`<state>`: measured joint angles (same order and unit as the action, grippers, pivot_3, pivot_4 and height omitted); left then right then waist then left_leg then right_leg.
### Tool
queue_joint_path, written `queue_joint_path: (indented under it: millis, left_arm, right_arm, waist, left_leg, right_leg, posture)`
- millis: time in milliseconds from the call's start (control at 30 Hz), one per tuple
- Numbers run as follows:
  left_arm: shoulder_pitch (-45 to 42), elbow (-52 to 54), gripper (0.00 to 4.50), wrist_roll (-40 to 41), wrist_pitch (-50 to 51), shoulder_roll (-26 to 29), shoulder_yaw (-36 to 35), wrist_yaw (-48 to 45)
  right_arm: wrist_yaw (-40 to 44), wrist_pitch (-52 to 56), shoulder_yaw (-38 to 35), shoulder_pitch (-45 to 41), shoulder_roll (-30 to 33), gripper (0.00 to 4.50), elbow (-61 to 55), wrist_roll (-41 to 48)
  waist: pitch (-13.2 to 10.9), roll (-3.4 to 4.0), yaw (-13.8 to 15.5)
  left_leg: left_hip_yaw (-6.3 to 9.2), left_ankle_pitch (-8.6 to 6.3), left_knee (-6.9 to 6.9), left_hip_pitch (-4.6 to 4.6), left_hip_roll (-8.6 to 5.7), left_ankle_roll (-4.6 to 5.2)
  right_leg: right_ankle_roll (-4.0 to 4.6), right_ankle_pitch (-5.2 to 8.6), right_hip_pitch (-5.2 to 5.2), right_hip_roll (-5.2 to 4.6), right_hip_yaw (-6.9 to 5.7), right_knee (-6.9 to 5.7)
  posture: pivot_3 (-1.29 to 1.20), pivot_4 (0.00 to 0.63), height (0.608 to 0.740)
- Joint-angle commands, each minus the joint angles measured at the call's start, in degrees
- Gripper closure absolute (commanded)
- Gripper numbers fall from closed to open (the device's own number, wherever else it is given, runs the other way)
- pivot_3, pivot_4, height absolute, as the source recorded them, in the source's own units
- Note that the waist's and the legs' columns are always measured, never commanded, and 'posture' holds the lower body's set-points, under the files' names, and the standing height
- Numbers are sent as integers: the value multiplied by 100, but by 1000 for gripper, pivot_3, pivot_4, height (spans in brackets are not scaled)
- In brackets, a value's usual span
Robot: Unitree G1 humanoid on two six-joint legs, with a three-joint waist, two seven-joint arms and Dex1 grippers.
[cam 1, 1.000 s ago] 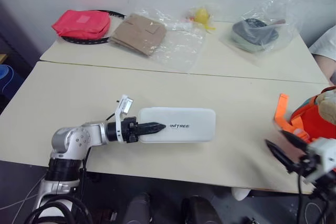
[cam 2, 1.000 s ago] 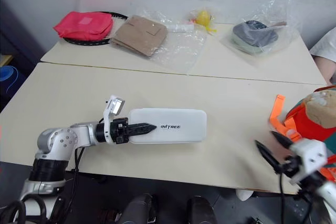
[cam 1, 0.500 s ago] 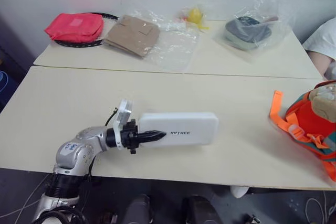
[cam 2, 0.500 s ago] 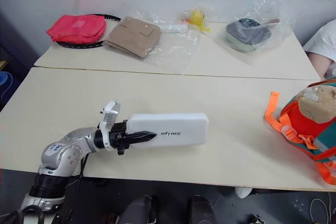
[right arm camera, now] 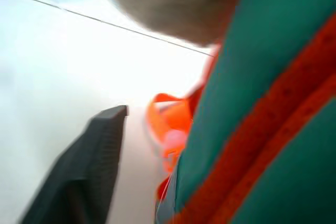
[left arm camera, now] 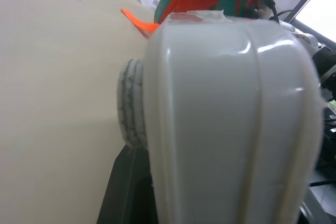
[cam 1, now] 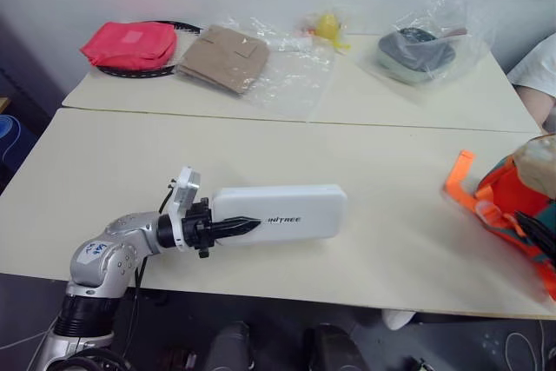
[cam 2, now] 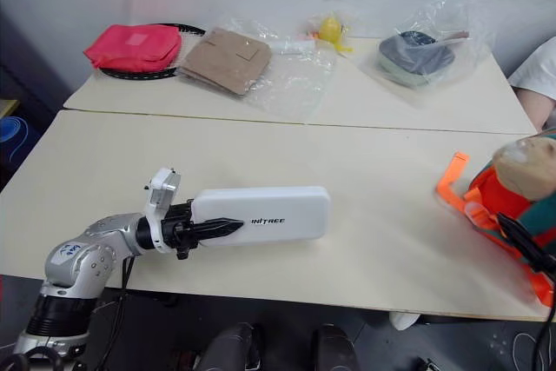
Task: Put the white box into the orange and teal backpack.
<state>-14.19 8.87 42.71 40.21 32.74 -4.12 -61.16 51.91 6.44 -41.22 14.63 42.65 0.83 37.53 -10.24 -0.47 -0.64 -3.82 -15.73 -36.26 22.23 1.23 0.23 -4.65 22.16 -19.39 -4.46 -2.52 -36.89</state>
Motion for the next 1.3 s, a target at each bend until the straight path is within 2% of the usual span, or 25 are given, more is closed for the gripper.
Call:
queue_joint_path:
  millis: [33, 167, 233, 367, 500, 600, 733, 800, 900, 967, 1133, 1200, 1300]
  left_arm:
    - [37, 269, 3305, 265, 7, 64, -386, 118]
    - [119, 228, 3305, 336, 52, 81, -707, 309]
    - [101, 79, 3305, 396, 85, 64, -934, 447]
    - [1, -380, 3305, 511, 117, 15, -1410, 772]
    - [25, -1014, 3305, 449, -6, 113, -1844, 905]
    - [166, -1212, 3305, 138, -175, 323, -1858, 919]
    - [201, -1114, 3305, 324, -192, 336, -2157, 1026]
    - [265, -948, 3305, 410, -166, 373, -2283, 1001]
    - [370, -695, 3305, 1131, 365, 447, -2855, 1122]
    - [561, -370, 3305, 1369, 487, 572, -3083, 1056]
    - [950, 833, 3305, 2434, 779, 719, -3764, 1245]
    - [975, 1124, 3305, 2687, 831, 820, -3819, 1324]
    - [967, 1370, 3305, 2569, 764, 970, -3396, 1086]
  right_arm:
    - [139, 55, 308, -303, 90, 2708, 162, -136]
    - [254, 11, 729, -686, -44, 4131, -32, -185]
    - [320, 231, 1054, -823, -113, 4498, -470, -32]
    - [407, 1007, 2068, -1142, -110, 4498, -1949, 481]
    - [31, 1995, 3133, -2114, -247, 4498, -3346, 1420]
    - [-249, 2697, 3369, -2424, -129, 4498, -4059, 2471]
    - [78, 3151, 3264, -2049, 366, 4498, -4307, 2961]
    - [360, 3141, 3129, -1854, 596, 4498, -4105, 2777]
    - [641, 2993, 3053, -1933, 823, 4498, -3717, 2352]
    - [573, 2973, 3107, -2114, 774, 4498, -3582, 2250]
    - [458, 2977, 3377, -2391, 441, 4498, -3428, 2023]
    - [403, 2985, 3453, -2479, 314, 4498, -3343, 1918]
    - [385, 2990, 3569, -2622, 178, 4498, -3269, 1773]
  waist:
    - [-1, -2, 23]
    - [-2, -3, 12]
    - [-3, -5, -39]
    - [-3, -5, -138]
    - [-6, -10, -201]
    - [-8, -13, -146]
    - [-10, -31, -23]
    - [-8, -43, 10]
    - [-10, -47, 20]
    - [-14, -54, -17]
    - [-16, -55, -89]
    - [-18, -52, -84]
    - [-18, -51, -85]
  left_leg:
    - [0, 0, -2, 0, 0, 1]
    - [-2, 0, -3, -1, 1, 0]
    - [-3, 0, -3, -3, 4, 0]
    - [-1, 1, 2, -4, 11, -2]
    - [-2, 1, 4, -4, 28, -8]
    - [14, 4, 11, 3, 32, -23]
    - [28, -6, 4, 26, 23, -14]
    - [30, -17, -8, 33, 8, 5]
    - [30, -33, -37, 48, -6, 32]
    - [36, -44, -75, 64, -4, 48]
    - [55, -43, -71, 67, -2, 45]
    - [64, -32, -71, 70, -2, 25]
    - [64, -30, -74, 70, -4, 26]
  right_leg:
    - [-1, 0, 1, 0, 0, 0]
    - [-1, -1, 1, 0, 2, -1]
    - [-1, 0, 1, 2, 1, -4]
    - [-1, 0, -5, 8, 1, -12]
    - [-1, 0, -17, 23, 1, -17]
    - [-1, 0, -24, 25, -10, -16]
    - [0, -1, -17, 12, -18, -4]
    - [0, -1, -11, -5, -19, 4]
    - [-6, -4, -9, -22, -17, 15]
    - [-9, -5, -11, -23, -20, 25]
    - [-10, -6, -11, -22, -31, 25]
    - [-10, -6, -10, -21, -37, 25]
    - [-10, -6, -7, -21, -37, 25]
  posture:
    - [0, 150, 740]
    - [0, 150, 740]
    - [0, 150, 740]
    - [0, 150, 740]
    - [0, 150, 740]
    - [0, 150, 740]
    - [0, 150, 740]
    - [0, 150, 740]
    - [0, 150, 740]
    - [0, 150, 740]
    - [0, 150, 740]
    - [0, 150, 740]
    - [0, 150, 740]
